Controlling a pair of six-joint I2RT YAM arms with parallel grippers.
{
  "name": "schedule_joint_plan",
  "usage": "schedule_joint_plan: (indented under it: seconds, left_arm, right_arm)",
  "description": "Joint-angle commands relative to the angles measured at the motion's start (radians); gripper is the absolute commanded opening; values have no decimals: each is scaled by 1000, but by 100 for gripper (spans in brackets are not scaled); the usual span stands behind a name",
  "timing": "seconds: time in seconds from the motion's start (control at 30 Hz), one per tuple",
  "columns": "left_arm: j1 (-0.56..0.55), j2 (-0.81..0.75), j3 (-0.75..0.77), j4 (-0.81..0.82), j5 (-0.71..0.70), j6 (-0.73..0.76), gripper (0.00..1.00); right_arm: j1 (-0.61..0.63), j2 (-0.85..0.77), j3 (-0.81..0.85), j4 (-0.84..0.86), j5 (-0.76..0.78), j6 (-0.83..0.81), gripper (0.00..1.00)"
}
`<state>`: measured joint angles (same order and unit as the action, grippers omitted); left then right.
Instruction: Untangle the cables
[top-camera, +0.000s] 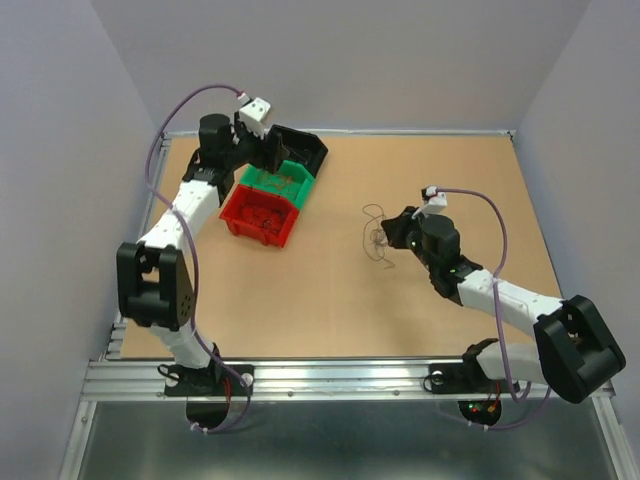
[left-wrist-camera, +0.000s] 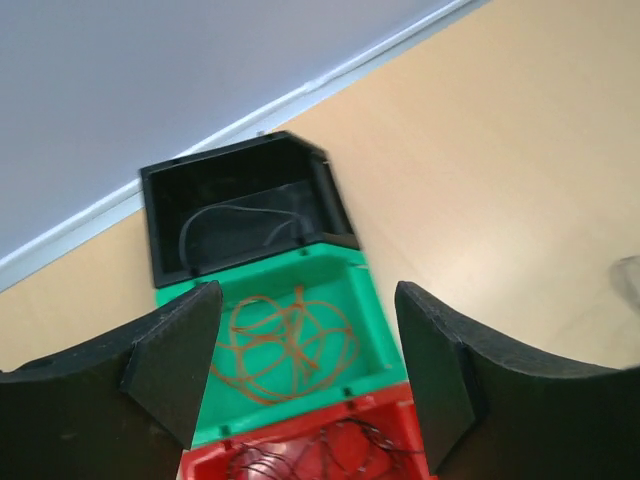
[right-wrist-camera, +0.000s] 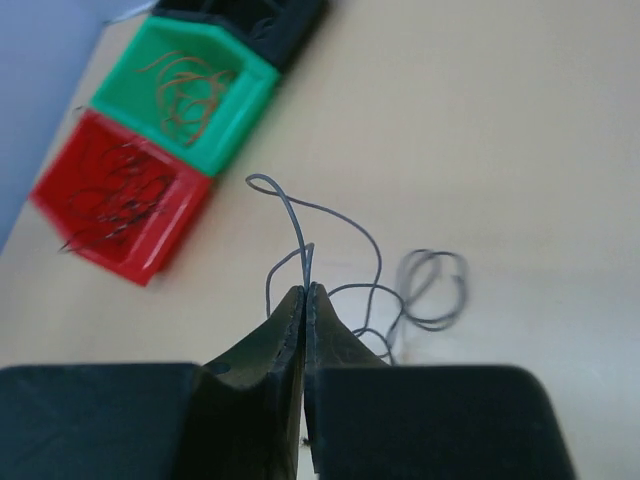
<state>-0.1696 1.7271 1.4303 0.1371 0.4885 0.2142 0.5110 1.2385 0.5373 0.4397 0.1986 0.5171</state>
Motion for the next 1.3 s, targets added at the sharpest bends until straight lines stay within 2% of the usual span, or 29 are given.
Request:
schedule_joint_plan:
  seconds: [0.0,0.1,0.2,0.3,0.47,0.97,1.17,1.27]
  left_arm:
    - [-63,-179,-242,182,197,-33,81]
    - [-122,-248,-411,272,246,-29,82]
    - [-241,-320,-528,321,222,31,82]
    - [-266,-343,-594,398,226,48,83]
    - [-272,-319,-608,429,239,74,83]
    - [-291,-322,-634,455,246,116,82]
    - [-329,-282,-607,382,252,181,74]
    - [-349,-259,-584,343,246,215,55]
  right_arm:
    - [3,-20,21,194,-312,-100,5]
    - [4,-24,18,221,-361,-103,6]
    - [3,-8,16,238,-402,-100,6]
    - [3,18,24,260,-462,-100,3]
    - [12,42,29,298,-525,-97,1]
    - [38,88,46,324,-602,-100,1]
    - [43,92,46,327,-610,-100,1]
    - [46,93,46,330,-613,-98,0]
